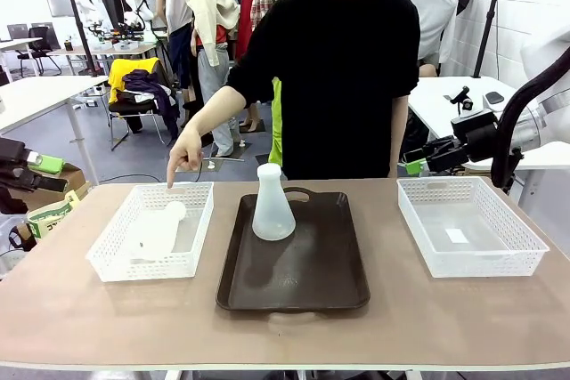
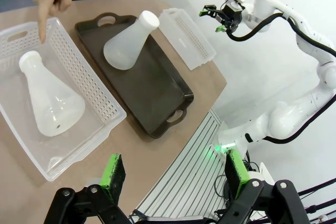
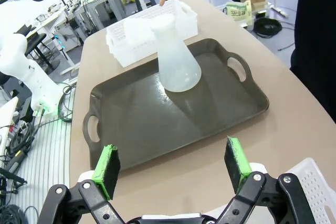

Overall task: Prepare the laboratory tools.
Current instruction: Pick up the Big flask that the person points to.

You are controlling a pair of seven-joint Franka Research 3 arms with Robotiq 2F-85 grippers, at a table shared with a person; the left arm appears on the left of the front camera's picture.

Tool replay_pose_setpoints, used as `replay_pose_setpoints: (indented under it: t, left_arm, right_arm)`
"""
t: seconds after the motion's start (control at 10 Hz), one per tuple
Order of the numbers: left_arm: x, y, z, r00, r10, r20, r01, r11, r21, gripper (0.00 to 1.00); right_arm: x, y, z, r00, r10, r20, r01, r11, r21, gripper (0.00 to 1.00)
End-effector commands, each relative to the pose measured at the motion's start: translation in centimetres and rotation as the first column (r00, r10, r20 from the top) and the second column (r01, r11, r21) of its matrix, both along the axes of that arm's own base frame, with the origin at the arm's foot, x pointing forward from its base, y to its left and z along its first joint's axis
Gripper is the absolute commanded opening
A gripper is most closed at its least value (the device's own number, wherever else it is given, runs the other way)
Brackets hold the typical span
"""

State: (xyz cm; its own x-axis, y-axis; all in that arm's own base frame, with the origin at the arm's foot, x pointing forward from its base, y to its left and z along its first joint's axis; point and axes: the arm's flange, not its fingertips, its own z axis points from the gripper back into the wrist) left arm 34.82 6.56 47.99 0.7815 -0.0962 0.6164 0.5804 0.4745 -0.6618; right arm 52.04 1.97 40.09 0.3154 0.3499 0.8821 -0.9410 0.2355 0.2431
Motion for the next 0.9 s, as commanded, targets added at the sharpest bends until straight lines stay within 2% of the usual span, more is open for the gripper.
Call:
replay_pose_setpoints:
  t: [0.0,0.5,0.7,0.8]
  left_arm:
    - [0.0,0.3,0.2,1.000,0.001,-0.014,-0.001,1.000,0.008,1.00]
    - [0.1,0.3,0.1,1.000,0.005,-0.024,-0.005,1.000,0.006,1.00]
    - [1.5,-0.4,0.3,0.998,0.049,-0.026,-0.047,0.995,0.087,1.00]
    - [2.9,-1.6,1.1,0.997,0.081,-0.001,-0.080,0.982,0.173,1.00]
  right_arm:
    - [0.0,0.0,0.0,1.000,-0.004,-0.015,0.004,1.000,-0.011,1.00]
    - [0.0,0.0,0.0,1.000,-0.004,-0.015,0.004,1.000,-0.011,1.00]
    - [0.0,0.0,0.0,1.000,-0.004,-0.015,0.004,1.000,-0.011,1.00]
    - [0.0,0.0,0.0,1.000,-0.004,-0.015,0.004,1.000,-0.011,1.00]
